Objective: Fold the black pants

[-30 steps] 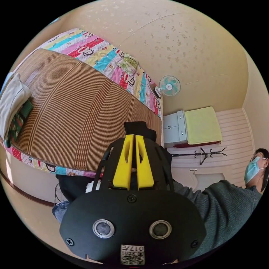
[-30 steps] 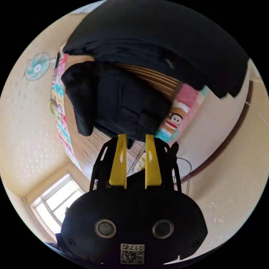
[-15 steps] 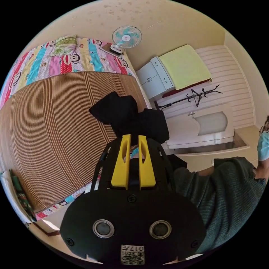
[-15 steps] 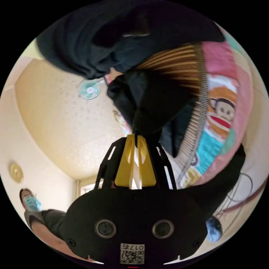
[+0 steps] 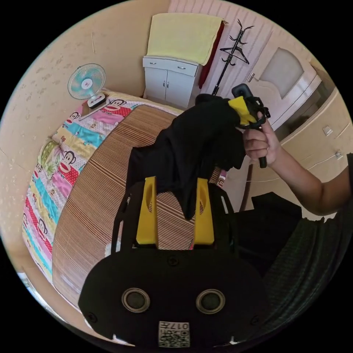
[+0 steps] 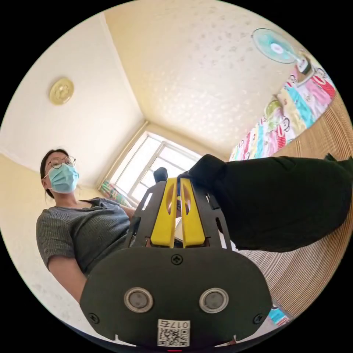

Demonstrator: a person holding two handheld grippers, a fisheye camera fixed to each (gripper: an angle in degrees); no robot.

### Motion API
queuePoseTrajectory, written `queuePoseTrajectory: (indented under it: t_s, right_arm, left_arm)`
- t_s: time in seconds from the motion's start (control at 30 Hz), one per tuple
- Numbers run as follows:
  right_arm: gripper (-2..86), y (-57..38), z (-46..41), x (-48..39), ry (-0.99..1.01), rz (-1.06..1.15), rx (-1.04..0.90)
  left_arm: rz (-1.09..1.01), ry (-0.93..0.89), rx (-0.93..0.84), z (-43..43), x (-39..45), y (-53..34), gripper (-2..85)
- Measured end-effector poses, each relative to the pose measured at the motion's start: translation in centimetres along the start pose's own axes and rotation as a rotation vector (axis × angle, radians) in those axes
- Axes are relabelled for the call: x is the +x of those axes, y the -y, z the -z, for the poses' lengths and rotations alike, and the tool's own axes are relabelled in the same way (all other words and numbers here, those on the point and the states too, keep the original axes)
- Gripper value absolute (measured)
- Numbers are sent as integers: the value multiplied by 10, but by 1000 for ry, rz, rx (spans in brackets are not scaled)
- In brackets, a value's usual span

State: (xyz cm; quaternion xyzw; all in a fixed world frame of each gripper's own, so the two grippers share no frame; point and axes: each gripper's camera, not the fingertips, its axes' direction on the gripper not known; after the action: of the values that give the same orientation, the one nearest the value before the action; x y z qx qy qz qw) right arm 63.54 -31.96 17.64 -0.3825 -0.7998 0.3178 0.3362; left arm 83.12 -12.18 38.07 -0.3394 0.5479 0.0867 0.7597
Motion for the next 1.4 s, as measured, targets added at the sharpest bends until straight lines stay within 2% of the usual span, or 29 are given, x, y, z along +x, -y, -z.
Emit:
queuePoseTrajectory:
  t_s: [0.07, 0.17, 0.23, 0.33, 0.4, 0.5, 0.57, 0.6, 0.67, 0.77, 0.83, 0.9, 1.0, 1.07, 1.2, 1.27, 1.4]
  right_arm:
    - [10, -14, -44, -17, -2, 45, -146]
    - [11, -42, -76, -31, -6, 74, -181]
    - [13, -59, -89, -42, -51, 113, -200]
    - [17, -87, -117, -72, -234, 216, -285]
    - [19, -109, -133, -95, -326, 308, -300]
    - [27, -167, -141, -131, -543, 448, -141]
    - [39, -231, -159, -133, -808, 492, -79]
    - [44, -249, -166, -127, -891, 485, -76]
    - [74, -319, -193, -90, -1138, 331, -91]
    - [156, -395, -243, -47, -1195, 157, -215]
    - [195, -430, -282, -41, -1232, 159, -224]
    - [215, -454, -329, -45, -1300, 246, -221]
    - [231, -477, -408, -54, -1542, 453, -160]
    - [229, -488, -456, -59, -1660, 590, -51]
    - [224, -503, -513, -66, -1766, 767, 76]
    - [208, -514, -551, -59, -1869, 898, 85]
    - [144, -515, -589, -58, -2029, 998, 222]
  left_arm:
    - [-37, -9, 69, 0, 16, 8, 134]
    - [-101, -42, 190, 19, 46, 10, 95]
    - [-83, 11, 230, 32, 62, 7, 49]
    - [14, -100, 308, 56, 63, 3, 19]
    - [179, -267, 398, 76, 44, 1, 10]
    - [207, -352, 471, 110, 48, 7, 8]
    - [205, -324, 497, 135, 63, 12, 8]
    - [189, -327, 529, 155, 72, 13, 8]
    - [157, -348, 593, 187, 85, 12, 7]
    - [132, -350, 686, 250, 108, 7, 5]
    - [101, -344, 733, 289, 124, 3, 5]
    - [64, -328, 788, 336, 149, -2, 5]
    - [65, -294, 851, 389, 177, -8, 6]
    - [46, -273, 891, 419, 195, -10, 6]
    - [15, -298, 949, 492, 222, -11, 4]
    - [11, -331, 973, 524, 226, -13, 4]
    - [-26, -361, 1030, 600, 234, -30, 6]
